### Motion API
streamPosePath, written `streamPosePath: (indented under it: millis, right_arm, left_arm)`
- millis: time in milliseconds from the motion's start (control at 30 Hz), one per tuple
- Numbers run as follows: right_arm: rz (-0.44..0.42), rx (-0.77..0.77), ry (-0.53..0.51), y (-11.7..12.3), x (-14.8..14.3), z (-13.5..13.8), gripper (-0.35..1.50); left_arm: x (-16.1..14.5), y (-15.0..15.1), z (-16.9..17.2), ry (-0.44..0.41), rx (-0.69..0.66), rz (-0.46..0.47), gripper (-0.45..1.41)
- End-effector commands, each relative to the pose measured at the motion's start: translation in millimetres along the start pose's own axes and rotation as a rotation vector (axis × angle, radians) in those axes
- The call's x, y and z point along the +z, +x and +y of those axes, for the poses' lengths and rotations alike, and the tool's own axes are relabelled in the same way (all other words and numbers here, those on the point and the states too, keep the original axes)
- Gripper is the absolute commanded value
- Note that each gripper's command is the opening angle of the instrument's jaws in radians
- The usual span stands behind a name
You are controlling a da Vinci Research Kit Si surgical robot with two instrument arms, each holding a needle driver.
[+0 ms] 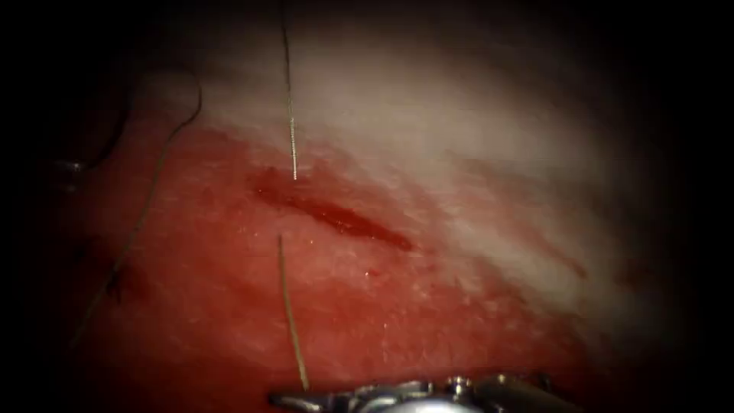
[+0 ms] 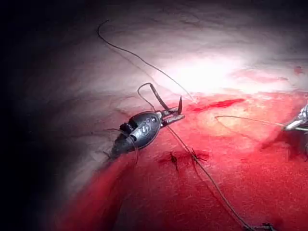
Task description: Wound Closure
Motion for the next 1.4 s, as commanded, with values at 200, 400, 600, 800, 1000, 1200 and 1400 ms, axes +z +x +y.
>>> streamPosePath:
  millis: [200, 400, 600, 800, 1000, 1200, 1400]
  right_arm:
    - [-0.02, -0.003, -0.044, -6.5, 3.5, 6.9, 1.33]
    - [-0.043, -0.014, -0.06, -10.3, 5.8, 9.7, 1.31]
    - [-0.064, -0.02, -0.055, -12.2, 6.6, 10.9, 1.21]
    - [-0.085, -0.025, -0.041, -13.3, 6.8, 11.0, 1.08]
    - [-0.181, -0.063, 0.013, -13.1, 6.4, 10.6, -0.35]
    - [-0.174, -0.079, 0.033, -10.7, 5.0, 8.2, -0.35]
    - [-0.136, -0.082, 0.039, -6.7, 2.9, 4.4, -0.35]
  left_arm:
    - [0.6, -0.6, -0.1, 0.0, -0.004, 0.001, -0.45]
    - [0.6, -0.6, -0.1, 0.0, -0.004, 0.001, -0.45]
    - [0.6, -0.6, 0.0, -0.001, -0.004, 0.001, -0.45]
    - [0.6, -0.7, 0.0, 0.0, -0.004, 0.001, -0.45]
    - [0.6, -0.7, 0.0, -0.001, -0.004, 0.001, -0.45]
    - [0.6, -0.7, -0.1, 0.0, -0.004, 0.001, -0.45]
    - [0.6, -0.7, -0.1, 0.0, -0.004, 0.001, -0.45]
